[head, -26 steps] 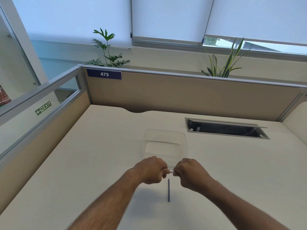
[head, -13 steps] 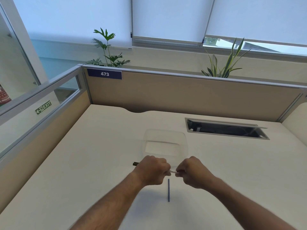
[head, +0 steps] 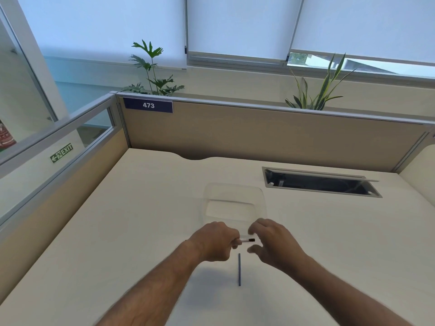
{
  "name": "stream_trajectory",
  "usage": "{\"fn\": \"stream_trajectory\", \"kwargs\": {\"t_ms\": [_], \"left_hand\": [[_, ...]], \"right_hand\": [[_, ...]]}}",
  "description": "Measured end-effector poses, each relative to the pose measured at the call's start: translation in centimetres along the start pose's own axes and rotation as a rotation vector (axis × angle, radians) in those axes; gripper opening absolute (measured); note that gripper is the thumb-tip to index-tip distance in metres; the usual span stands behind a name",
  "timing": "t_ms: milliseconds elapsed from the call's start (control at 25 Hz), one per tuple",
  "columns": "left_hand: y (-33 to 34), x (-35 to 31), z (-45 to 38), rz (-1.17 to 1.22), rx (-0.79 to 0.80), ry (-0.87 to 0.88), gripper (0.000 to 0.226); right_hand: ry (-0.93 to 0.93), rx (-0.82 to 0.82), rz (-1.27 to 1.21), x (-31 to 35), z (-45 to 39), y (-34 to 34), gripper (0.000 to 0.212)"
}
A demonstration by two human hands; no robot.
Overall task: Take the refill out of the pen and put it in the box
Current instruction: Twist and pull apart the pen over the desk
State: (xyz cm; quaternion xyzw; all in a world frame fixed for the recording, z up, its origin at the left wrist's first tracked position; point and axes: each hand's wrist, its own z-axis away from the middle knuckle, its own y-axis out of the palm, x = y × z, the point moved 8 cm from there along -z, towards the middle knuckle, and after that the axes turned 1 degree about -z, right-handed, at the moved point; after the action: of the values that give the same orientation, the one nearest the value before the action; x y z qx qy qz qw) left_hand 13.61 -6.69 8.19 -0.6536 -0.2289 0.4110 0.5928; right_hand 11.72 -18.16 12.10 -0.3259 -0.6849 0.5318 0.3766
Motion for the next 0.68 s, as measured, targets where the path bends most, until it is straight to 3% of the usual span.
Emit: {"fn": "stream_trajectory", "kwargs": {"t_ms": [80,240,480,560,680], "left_hand": [[-0.2,0.1,-0.1,-0.021,-0.012,0.01,0.017],[-0.3,0.4,0.0,-0.065,-0.056,0.021,0.02],[-0.2,-0.1,0.1,0.028,-0.098,0.061,0.022],[-0.2,-0.1,0.0,0.017,-0.093,0.063,0.024],[-0.3,-0.3,-0.1,-0.024,-0.106,0.067,0.026]], "right_hand": [[0.022,0.145,-0.034,-0.3,-0.2,1.1,0.05],[0.017,0.273,-0.038,-0.2,-0.4,2.0,0.021],[0.091,0.148,-0.011,-0.5,-0.3,1.4,0.012],[0.132,0.116,-0.061,-0.8,-0.3,1.0,0.021],[0.128,0.269,-0.137,-0.6,0.0,2.2,0.042]]}}
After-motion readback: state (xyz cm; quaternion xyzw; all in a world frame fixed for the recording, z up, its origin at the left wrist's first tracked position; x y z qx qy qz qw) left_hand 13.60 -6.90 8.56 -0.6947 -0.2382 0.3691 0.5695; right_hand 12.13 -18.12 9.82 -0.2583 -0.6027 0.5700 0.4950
